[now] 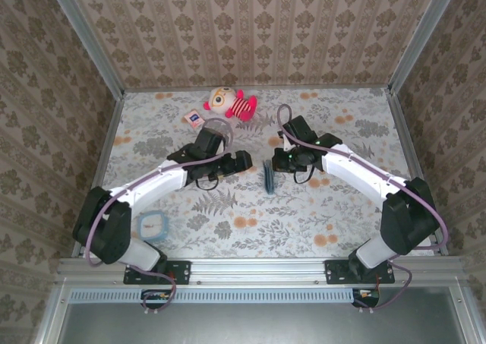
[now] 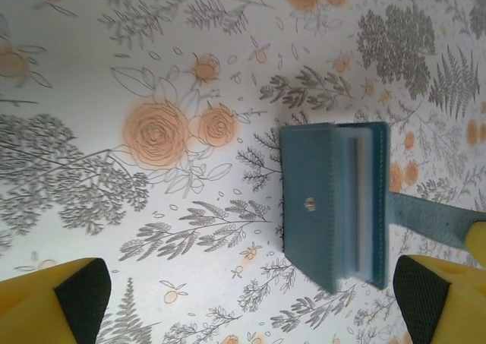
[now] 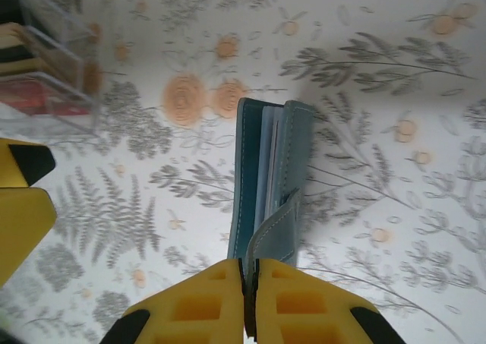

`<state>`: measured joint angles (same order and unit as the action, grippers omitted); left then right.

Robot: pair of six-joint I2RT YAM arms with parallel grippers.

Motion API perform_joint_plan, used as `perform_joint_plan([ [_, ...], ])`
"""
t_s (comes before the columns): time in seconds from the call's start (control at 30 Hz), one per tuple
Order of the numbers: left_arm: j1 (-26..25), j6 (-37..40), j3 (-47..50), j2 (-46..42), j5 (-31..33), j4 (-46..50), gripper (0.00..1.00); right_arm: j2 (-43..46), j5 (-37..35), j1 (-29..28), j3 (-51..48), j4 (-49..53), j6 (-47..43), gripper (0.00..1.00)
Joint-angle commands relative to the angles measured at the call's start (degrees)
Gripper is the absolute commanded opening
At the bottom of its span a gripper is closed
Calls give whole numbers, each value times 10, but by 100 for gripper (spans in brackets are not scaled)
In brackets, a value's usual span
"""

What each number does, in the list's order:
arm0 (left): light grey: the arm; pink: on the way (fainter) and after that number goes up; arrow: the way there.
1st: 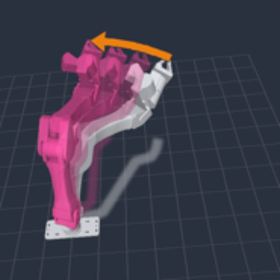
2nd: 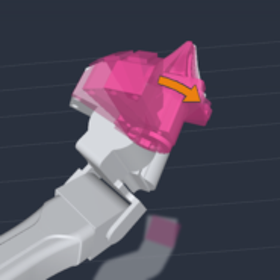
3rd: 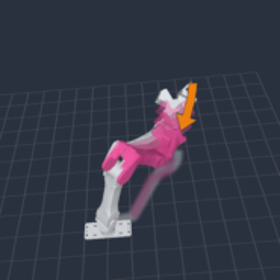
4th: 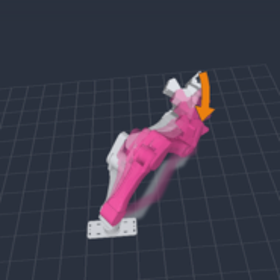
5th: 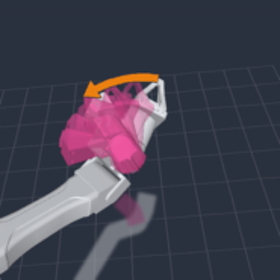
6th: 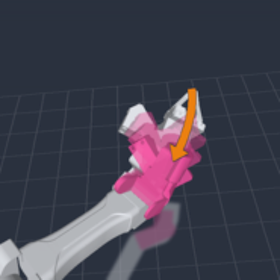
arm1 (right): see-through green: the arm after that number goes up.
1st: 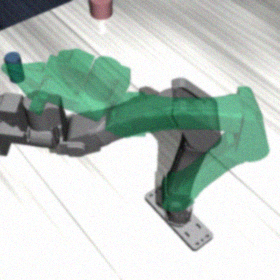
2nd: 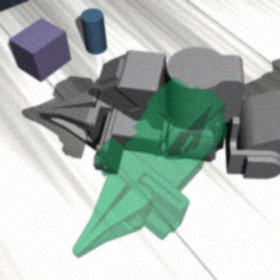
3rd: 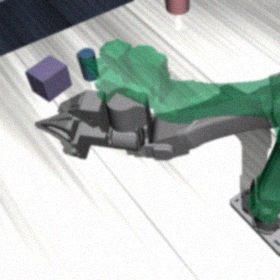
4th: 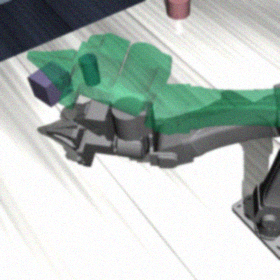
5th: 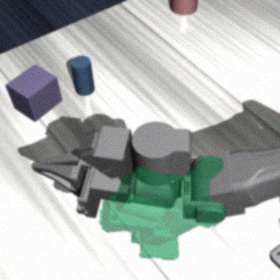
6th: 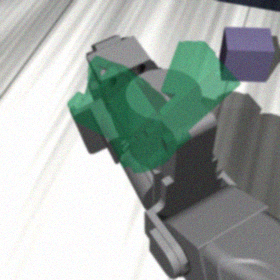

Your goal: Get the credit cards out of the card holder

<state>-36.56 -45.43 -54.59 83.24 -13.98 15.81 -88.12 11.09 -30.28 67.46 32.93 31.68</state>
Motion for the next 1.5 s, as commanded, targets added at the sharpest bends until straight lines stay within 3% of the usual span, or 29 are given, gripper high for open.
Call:
perform_joint_plan([
  [0.0,11,21,-2,-25,25,39,100,1,50,-4,2,-50,25,8],
  [0.43,32,31,12,-48,13,39,100,-40,46,-7,9,-67,47,8],
  [0.8,15,28,2,4,-82,-11,97,-18,-143,28,-25,15,8,7],
  [0.9,0,23,-12,30,-88,-11,93,-12,-146,40,-51,0,10,7],
  [1.23,-32,-12,-62,144,-92,-32,58,-16,-123,60,-83,-35,1,6],
  [1.47,-32,-1,-95,193,-102,-14,47,-26,-89,71,-100,-54,4,6],
])
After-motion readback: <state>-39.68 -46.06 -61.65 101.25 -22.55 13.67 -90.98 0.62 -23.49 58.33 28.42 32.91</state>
